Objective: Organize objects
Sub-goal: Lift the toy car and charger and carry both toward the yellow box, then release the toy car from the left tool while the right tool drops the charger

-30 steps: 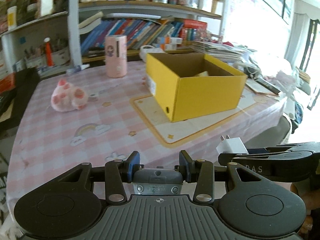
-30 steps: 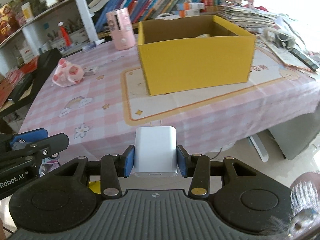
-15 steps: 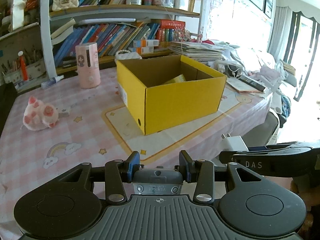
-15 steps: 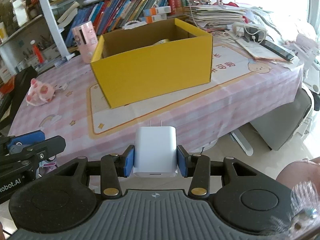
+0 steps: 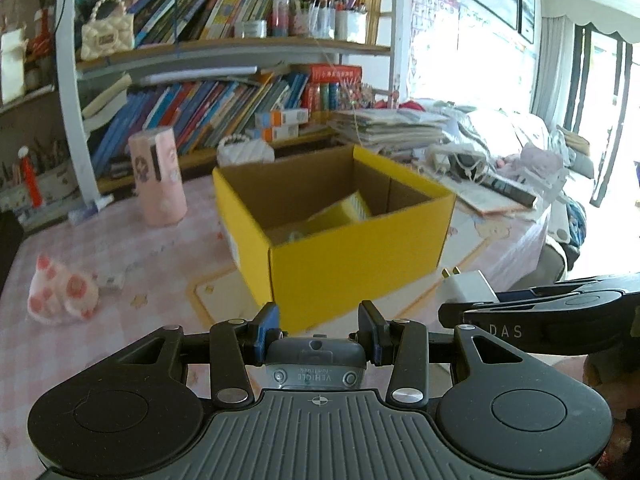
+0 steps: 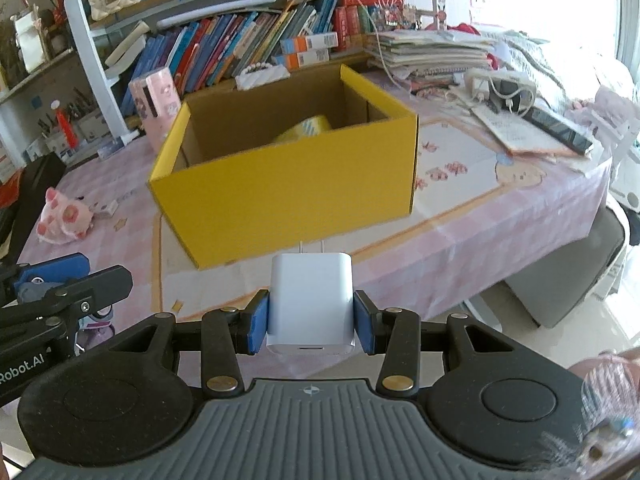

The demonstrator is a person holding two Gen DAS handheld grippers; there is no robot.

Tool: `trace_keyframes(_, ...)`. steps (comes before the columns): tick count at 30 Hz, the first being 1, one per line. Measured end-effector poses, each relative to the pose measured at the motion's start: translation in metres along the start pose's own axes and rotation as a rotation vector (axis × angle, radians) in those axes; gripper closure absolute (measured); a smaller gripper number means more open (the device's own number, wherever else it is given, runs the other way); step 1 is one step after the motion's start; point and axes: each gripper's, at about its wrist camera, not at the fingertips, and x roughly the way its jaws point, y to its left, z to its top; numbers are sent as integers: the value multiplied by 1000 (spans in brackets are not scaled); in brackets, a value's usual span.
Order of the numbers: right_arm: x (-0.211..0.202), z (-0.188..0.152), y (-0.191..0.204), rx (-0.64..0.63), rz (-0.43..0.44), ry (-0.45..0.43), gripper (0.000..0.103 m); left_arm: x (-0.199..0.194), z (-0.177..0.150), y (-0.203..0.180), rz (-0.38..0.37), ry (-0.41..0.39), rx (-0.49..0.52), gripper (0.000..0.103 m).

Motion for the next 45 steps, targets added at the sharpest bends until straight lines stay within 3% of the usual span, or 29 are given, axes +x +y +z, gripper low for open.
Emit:
trace_keyframes(11,10,70,-26,-70,9,-190,62,41,51,-24,33,-97,35,61)
trace_keyframes(17,29,102,-36,-142,46,-236,62,66,74,-34,76,-121,45,61)
trace_keyframes(24,63,123,-43,-206,106,-221,62,102,83,-36,133,-62,16,61)
trace_keyframes(37,133,134,-44,-320,200,-47,62,146,82,-24,217,25,-36,61)
trace_keyframes(45,145,132,-34,-457,193,-50,62,164,76,-15,224,110,-95,61)
